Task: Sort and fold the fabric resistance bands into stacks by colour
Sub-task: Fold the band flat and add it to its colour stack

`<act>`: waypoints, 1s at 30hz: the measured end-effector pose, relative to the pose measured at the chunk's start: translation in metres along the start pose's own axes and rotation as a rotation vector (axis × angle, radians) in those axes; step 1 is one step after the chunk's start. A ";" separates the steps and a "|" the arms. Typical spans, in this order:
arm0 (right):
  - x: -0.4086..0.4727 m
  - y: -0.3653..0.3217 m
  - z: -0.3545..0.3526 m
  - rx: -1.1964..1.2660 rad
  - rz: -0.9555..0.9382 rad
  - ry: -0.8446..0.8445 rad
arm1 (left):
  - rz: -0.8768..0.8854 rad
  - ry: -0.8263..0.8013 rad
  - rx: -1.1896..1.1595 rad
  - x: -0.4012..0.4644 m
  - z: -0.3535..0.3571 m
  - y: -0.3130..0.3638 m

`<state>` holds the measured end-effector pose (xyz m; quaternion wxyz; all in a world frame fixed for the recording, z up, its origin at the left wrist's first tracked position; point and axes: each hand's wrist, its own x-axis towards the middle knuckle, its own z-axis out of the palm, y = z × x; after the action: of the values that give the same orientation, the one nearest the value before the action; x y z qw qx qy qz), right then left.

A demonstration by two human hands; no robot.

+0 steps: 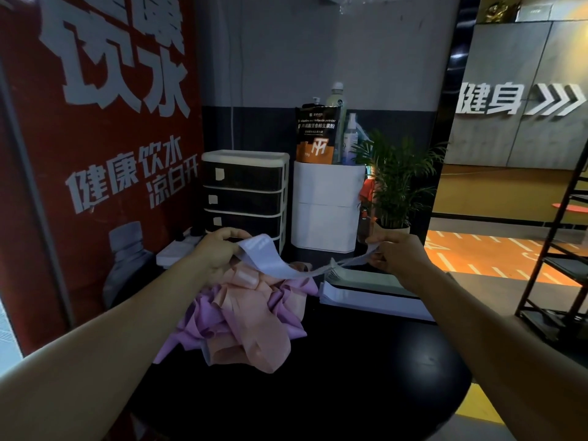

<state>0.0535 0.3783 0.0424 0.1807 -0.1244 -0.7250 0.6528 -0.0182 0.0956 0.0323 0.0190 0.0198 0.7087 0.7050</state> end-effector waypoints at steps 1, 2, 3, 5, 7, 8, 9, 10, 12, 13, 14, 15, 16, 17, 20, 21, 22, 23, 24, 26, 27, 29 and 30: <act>0.001 0.001 -0.002 -0.010 0.014 -0.001 | 0.002 -0.004 -0.001 -0.001 -0.002 0.000; 0.001 0.001 -0.003 -0.020 0.031 -0.012 | 0.001 -0.010 0.004 -0.004 -0.003 0.002; 0.001 0.001 -0.004 -0.037 0.044 -0.029 | -0.004 -0.016 0.005 -0.005 -0.005 0.003; 0.001 0.002 -0.005 -0.080 0.055 -0.066 | -0.014 -0.053 0.032 -0.008 -0.009 0.003; 0.000 0.003 -0.004 -0.106 0.066 -0.114 | -0.017 -0.092 0.093 -0.008 -0.012 0.002; -0.001 0.004 -0.004 -0.111 0.074 -0.146 | -0.005 -0.099 0.112 -0.009 -0.011 0.002; -0.003 0.004 -0.005 -0.117 0.084 -0.178 | 0.013 -0.098 0.099 -0.008 -0.010 0.001; -0.004 0.004 -0.005 -0.125 0.099 -0.212 | 0.030 -0.088 0.070 -0.009 -0.008 0.002; -0.006 0.004 -0.009 -0.095 0.158 -0.283 | 0.068 -0.051 0.002 -0.010 -0.005 0.003; -0.008 0.003 -0.010 -0.046 0.207 -0.322 | 0.098 -0.019 0.004 -0.009 -0.004 0.002; -0.010 0.003 -0.013 0.005 0.254 -0.359 | 0.129 0.022 0.033 -0.008 -0.004 0.002; -0.012 0.004 -0.015 0.034 0.285 -0.386 | 0.156 0.062 0.056 -0.006 -0.004 0.001; -0.012 0.006 -0.017 0.034 0.297 -0.383 | 0.179 0.097 0.079 -0.005 -0.003 0.000; -0.013 0.008 -0.019 0.028 0.291 -0.360 | 0.201 0.126 0.095 -0.004 -0.002 -0.001; -0.016 0.015 -0.019 0.017 0.228 -0.195 | 0.244 0.159 0.124 -0.003 0.006 -0.002; -0.017 0.017 -0.020 -0.004 0.207 -0.134 | 0.254 0.166 0.133 -0.003 0.009 -0.003; -0.018 0.020 -0.021 -0.031 0.188 -0.078 | 0.262 0.169 0.148 -0.004 0.012 -0.002; -0.018 0.023 -0.021 -0.058 0.178 -0.025 | 0.267 0.172 0.158 -0.005 0.015 -0.002; -0.019 0.025 -0.022 -0.069 0.180 0.015 | 0.269 0.177 0.164 -0.006 0.017 -0.003; -0.023 0.030 -0.023 -0.035 0.223 0.054 | 0.272 0.180 0.167 -0.007 0.022 -0.004; -0.026 0.031 -0.024 0.005 0.250 0.044 | 0.271 0.176 0.171 -0.008 0.024 -0.005; -0.030 0.036 -0.029 0.072 0.293 -0.031 | 0.266 0.162 0.163 -0.012 0.028 -0.007; -0.032 0.039 -0.031 0.070 0.306 -0.083 | 0.266 0.157 0.155 -0.013 0.030 -0.007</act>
<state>0.0934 0.3980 0.0035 0.0534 -0.1998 -0.6814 0.7021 -0.0034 0.1244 0.0248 -0.1313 0.0598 0.7513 0.6440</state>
